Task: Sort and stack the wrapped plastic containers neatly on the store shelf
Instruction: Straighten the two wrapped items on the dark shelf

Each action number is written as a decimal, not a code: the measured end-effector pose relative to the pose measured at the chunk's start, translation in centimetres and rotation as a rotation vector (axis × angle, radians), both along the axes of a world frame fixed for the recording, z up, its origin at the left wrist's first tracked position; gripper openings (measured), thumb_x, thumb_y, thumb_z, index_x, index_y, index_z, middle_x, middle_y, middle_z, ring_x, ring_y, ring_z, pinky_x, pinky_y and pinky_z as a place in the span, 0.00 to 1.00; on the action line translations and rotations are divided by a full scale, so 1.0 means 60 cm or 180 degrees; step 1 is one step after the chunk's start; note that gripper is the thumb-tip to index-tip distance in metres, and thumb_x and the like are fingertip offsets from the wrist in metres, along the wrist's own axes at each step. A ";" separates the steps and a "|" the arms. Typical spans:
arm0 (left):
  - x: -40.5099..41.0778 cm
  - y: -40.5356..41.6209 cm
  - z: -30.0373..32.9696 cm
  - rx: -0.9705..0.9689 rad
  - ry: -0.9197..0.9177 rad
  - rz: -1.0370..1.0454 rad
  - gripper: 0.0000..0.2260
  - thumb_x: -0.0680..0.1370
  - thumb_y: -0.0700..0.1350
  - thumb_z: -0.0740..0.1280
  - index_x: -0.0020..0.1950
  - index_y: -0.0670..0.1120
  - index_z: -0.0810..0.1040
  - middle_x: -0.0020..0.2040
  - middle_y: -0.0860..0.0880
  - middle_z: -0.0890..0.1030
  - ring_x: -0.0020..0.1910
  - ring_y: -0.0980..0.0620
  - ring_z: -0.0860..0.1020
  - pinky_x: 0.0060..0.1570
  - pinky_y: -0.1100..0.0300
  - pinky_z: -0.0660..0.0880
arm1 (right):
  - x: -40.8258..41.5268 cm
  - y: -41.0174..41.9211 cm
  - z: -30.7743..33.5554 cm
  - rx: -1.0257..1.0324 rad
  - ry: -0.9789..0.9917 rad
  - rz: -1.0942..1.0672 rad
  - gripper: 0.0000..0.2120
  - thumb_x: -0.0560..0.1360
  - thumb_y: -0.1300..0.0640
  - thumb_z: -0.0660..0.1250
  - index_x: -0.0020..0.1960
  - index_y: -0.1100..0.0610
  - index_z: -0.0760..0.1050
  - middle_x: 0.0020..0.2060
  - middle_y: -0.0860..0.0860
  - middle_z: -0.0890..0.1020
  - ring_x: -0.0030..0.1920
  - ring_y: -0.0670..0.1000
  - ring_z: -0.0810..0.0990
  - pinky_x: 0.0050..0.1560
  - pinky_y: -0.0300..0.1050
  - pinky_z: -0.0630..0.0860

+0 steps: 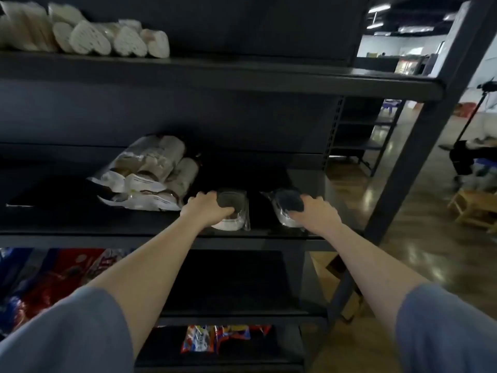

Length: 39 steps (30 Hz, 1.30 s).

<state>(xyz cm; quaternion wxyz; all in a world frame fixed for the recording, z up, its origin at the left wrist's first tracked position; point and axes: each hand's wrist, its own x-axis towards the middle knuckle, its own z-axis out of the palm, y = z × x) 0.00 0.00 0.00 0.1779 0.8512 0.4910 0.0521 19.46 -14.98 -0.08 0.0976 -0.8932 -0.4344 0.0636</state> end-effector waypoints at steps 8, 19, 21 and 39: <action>0.056 0.016 -0.040 -0.0295 0.0023 0.0325 0.42 0.70 0.70 0.61 0.76 0.47 0.58 0.72 0.43 0.64 0.69 0.40 0.64 0.63 0.47 0.68 | 0.022 0.057 -0.034 -0.0035 0.0115 -0.0092 0.36 0.75 0.38 0.59 0.76 0.55 0.52 0.71 0.61 0.61 0.70 0.62 0.61 0.66 0.56 0.64; 0.100 0.011 -0.061 -0.0264 0.0111 0.0790 0.45 0.67 0.60 0.72 0.75 0.43 0.53 0.70 0.42 0.62 0.69 0.41 0.63 0.65 0.49 0.65 | 0.051 0.084 -0.086 0.0364 -0.0061 -0.0241 0.35 0.70 0.35 0.64 0.68 0.54 0.61 0.65 0.61 0.65 0.65 0.63 0.64 0.65 0.55 0.64; 0.105 0.013 -0.065 -0.0210 0.0059 0.0878 0.44 0.66 0.60 0.73 0.73 0.43 0.55 0.69 0.42 0.64 0.68 0.41 0.64 0.65 0.50 0.66 | 0.057 0.088 -0.084 0.0356 0.0172 -0.0273 0.34 0.70 0.35 0.66 0.67 0.52 0.60 0.66 0.60 0.63 0.67 0.62 0.63 0.66 0.56 0.63; 0.087 -0.012 -0.049 0.0087 -0.0402 0.0949 0.37 0.67 0.59 0.71 0.70 0.46 0.61 0.64 0.43 0.69 0.64 0.41 0.69 0.59 0.49 0.71 | 0.060 0.065 -0.058 0.0234 0.0311 -0.0074 0.33 0.70 0.38 0.65 0.70 0.48 0.59 0.64 0.58 0.64 0.65 0.61 0.64 0.63 0.54 0.68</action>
